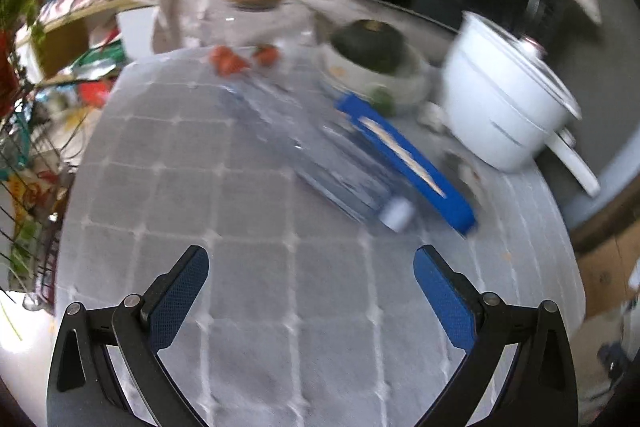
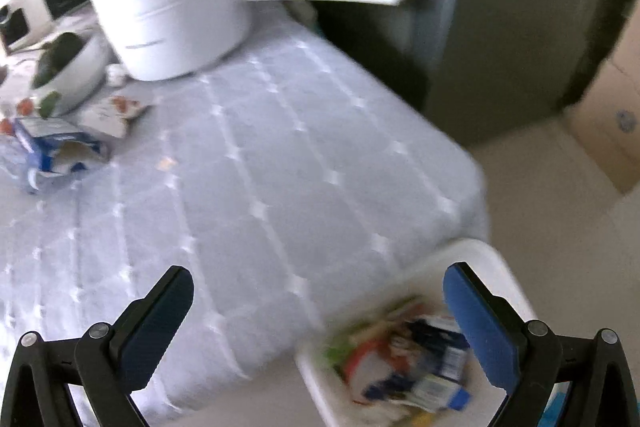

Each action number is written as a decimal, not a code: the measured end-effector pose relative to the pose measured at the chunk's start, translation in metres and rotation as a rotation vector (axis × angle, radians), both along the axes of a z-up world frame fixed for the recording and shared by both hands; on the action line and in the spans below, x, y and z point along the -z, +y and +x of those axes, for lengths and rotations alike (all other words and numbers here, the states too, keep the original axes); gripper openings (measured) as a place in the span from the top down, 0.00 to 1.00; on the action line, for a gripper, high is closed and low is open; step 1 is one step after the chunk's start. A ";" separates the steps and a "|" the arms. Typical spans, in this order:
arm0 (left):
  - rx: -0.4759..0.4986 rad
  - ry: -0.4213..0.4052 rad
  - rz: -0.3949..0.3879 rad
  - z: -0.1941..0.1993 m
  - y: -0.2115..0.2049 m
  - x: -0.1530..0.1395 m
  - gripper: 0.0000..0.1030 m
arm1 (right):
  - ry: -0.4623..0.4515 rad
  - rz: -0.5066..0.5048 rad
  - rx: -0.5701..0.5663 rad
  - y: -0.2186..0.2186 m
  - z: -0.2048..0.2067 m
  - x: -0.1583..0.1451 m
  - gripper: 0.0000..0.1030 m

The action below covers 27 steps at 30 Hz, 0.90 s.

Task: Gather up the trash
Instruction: 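Move both tools back over the table toward the plastic bottle, then grasp the clear plastic bottle with the left tool while the right tool grasps the blue box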

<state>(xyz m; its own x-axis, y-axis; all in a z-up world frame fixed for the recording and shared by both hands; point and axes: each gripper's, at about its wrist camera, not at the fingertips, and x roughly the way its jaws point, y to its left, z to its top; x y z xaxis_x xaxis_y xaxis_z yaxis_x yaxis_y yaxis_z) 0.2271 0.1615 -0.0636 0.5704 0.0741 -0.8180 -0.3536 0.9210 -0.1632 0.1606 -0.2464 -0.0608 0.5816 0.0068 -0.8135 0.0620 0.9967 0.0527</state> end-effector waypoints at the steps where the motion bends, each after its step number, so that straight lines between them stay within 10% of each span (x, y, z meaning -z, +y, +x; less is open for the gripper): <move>1: -0.009 0.016 -0.010 0.007 0.008 0.000 0.00 | -0.001 0.011 -0.014 0.008 0.005 0.000 0.00; 20: -0.153 0.101 -0.098 0.129 0.040 0.041 0.17 | 0.027 0.084 -0.162 0.097 0.076 0.019 0.00; 27: -0.173 0.104 -0.255 0.139 0.050 0.061 0.21 | 0.030 0.083 -0.204 0.113 0.084 0.026 0.00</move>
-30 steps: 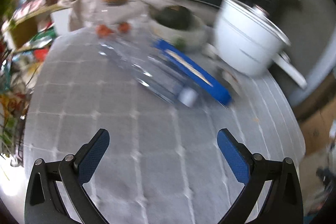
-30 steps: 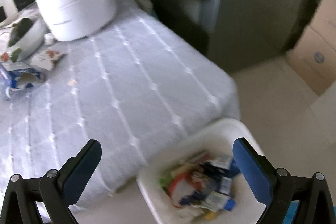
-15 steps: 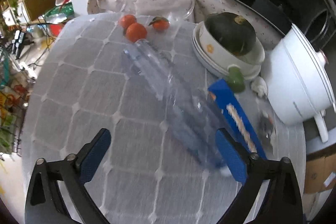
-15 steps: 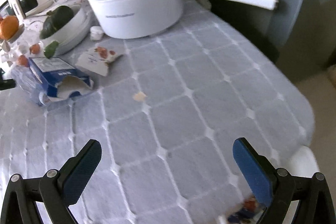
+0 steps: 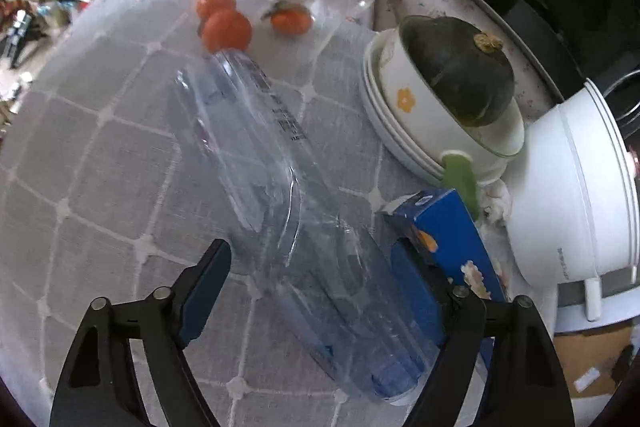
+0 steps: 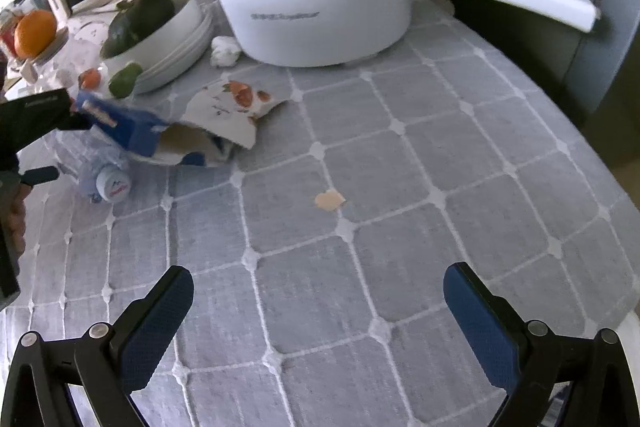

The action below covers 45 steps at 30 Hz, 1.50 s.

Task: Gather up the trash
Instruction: 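Grasp the clear plastic bottle with the left tool while the right tool grasps the blue box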

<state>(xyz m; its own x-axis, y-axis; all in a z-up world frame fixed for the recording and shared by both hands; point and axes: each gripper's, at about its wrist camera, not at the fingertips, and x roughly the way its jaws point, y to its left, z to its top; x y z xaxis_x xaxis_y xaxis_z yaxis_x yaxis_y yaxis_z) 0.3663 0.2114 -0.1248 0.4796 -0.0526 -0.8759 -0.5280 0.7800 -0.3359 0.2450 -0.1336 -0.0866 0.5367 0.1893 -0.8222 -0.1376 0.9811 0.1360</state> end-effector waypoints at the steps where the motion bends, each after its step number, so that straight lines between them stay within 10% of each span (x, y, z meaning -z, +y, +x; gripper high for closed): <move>1: 0.016 -0.007 -0.011 0.000 -0.001 0.001 0.24 | -0.005 -0.005 -0.012 0.004 0.000 0.001 0.00; 17: 0.407 -0.038 -0.005 -0.080 -0.015 -0.003 0.26 | -0.017 -0.135 -0.240 0.062 -0.009 0.016 0.00; 28: 0.415 -0.030 0.035 -0.117 0.021 -0.007 0.27 | 0.017 0.125 -0.319 0.078 0.034 0.032 0.01; 45: 0.429 -0.049 -0.032 -0.107 0.020 0.003 0.29 | 0.046 0.391 -0.309 0.117 0.072 0.067 0.42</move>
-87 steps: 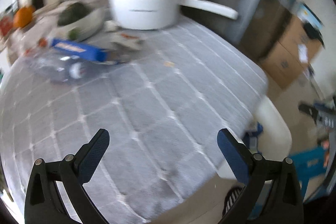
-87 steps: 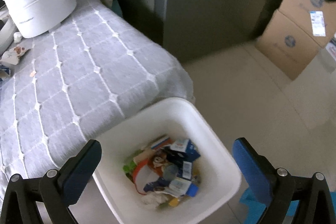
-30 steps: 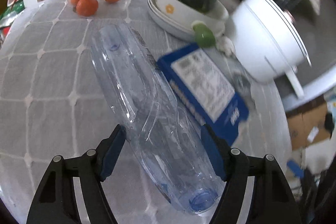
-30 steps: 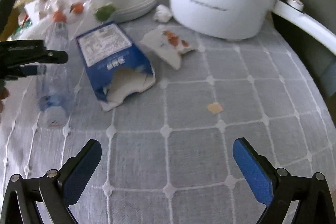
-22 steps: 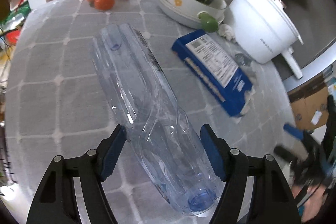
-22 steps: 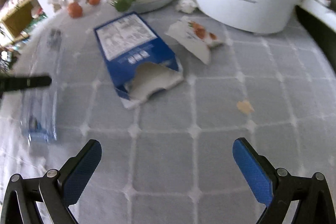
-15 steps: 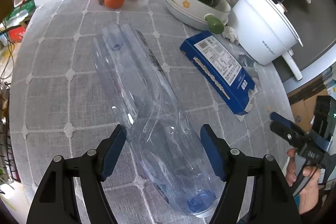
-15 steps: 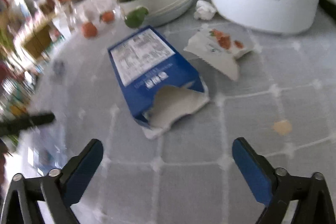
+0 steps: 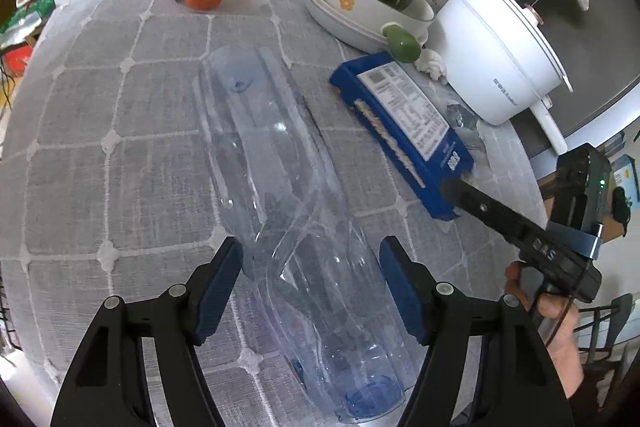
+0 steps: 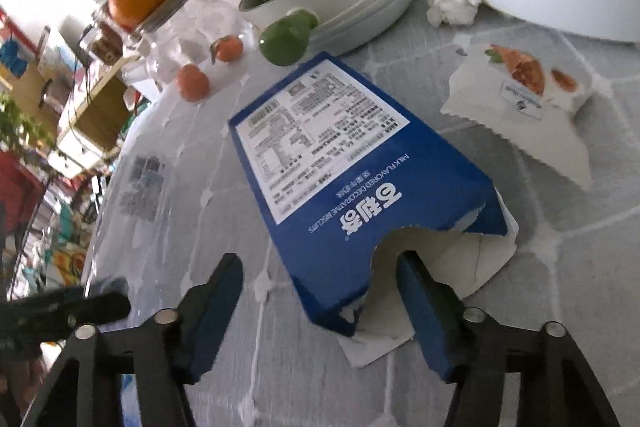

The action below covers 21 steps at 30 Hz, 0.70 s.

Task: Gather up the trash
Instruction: 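Grasp the clear plastic bottle with the left tool while the right tool grasps the blue box, then carry the bottle and blue box over the white bin and open both tools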

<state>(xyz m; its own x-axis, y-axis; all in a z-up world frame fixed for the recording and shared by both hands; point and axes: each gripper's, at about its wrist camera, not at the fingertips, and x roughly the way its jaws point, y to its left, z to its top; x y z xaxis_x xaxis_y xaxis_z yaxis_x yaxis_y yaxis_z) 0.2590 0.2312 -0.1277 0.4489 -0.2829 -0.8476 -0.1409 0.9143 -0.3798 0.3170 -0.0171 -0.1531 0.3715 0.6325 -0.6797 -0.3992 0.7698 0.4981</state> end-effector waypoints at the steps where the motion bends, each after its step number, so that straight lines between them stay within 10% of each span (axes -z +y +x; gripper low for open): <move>1: -0.002 0.001 -0.021 0.000 0.001 0.002 0.31 | 0.014 0.027 0.004 0.000 0.002 0.001 0.60; 5: -0.005 -0.012 -0.028 -0.002 -0.001 0.001 0.32 | 0.053 0.086 -0.025 0.003 -0.003 -0.001 0.86; 21: 0.085 -0.116 0.019 -0.060 -0.057 -0.061 0.33 | -0.001 -0.035 0.044 -0.053 -0.091 -0.074 0.96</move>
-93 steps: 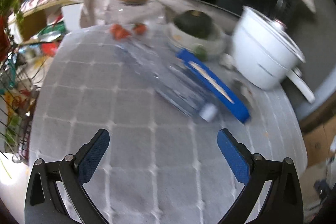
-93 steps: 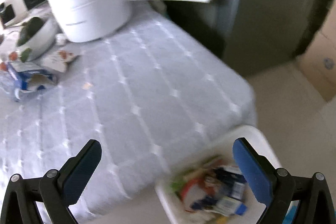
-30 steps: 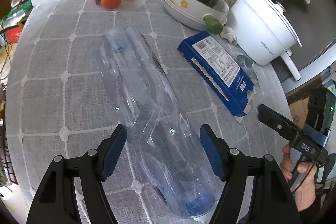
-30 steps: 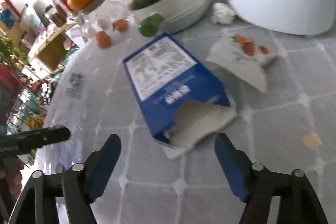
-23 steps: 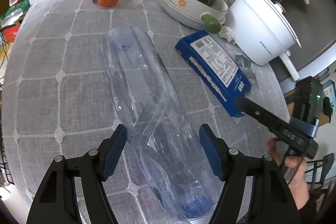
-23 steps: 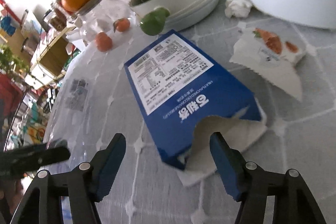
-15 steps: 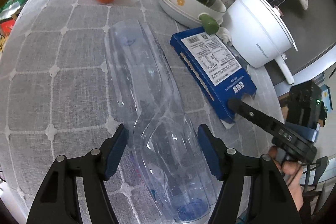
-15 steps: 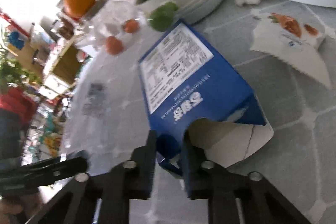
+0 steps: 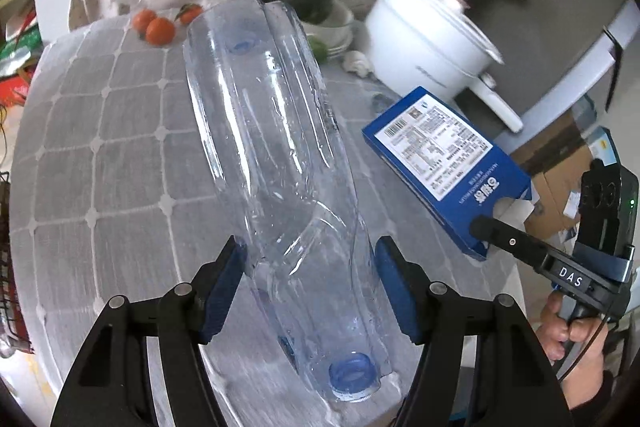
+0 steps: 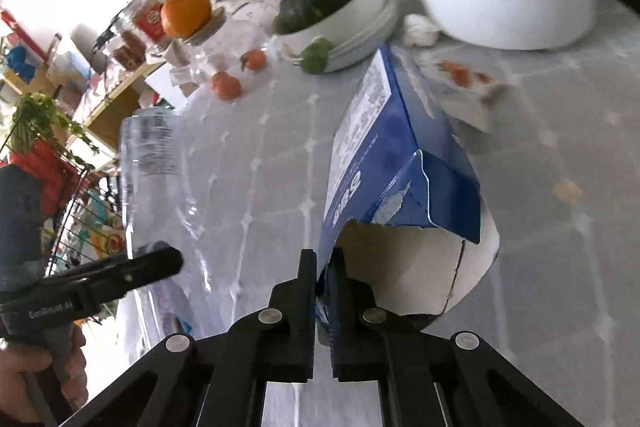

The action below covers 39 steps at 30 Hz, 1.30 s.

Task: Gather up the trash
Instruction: 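Carry the bottle and blue box over the white bin and open both tools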

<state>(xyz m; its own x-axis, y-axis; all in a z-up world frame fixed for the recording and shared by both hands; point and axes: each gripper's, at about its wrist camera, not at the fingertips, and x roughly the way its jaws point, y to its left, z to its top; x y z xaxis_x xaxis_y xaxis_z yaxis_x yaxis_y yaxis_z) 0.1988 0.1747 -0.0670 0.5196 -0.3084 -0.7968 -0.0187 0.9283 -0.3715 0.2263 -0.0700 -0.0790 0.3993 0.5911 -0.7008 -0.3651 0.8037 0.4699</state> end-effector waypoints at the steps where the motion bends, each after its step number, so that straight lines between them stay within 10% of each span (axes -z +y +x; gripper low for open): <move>1: 0.006 -0.010 0.004 -0.006 -0.005 -0.004 0.33 | -0.002 -0.014 0.013 -0.008 -0.008 -0.004 0.96; 26: 0.304 -0.158 -0.039 -0.065 -0.182 -0.045 0.33 | 0.044 -0.132 0.354 -0.193 -0.136 -0.045 0.96; 39: 0.431 -0.170 -0.075 -0.069 -0.262 -0.039 0.33 | 0.277 -0.240 0.493 -0.295 -0.169 0.009 0.93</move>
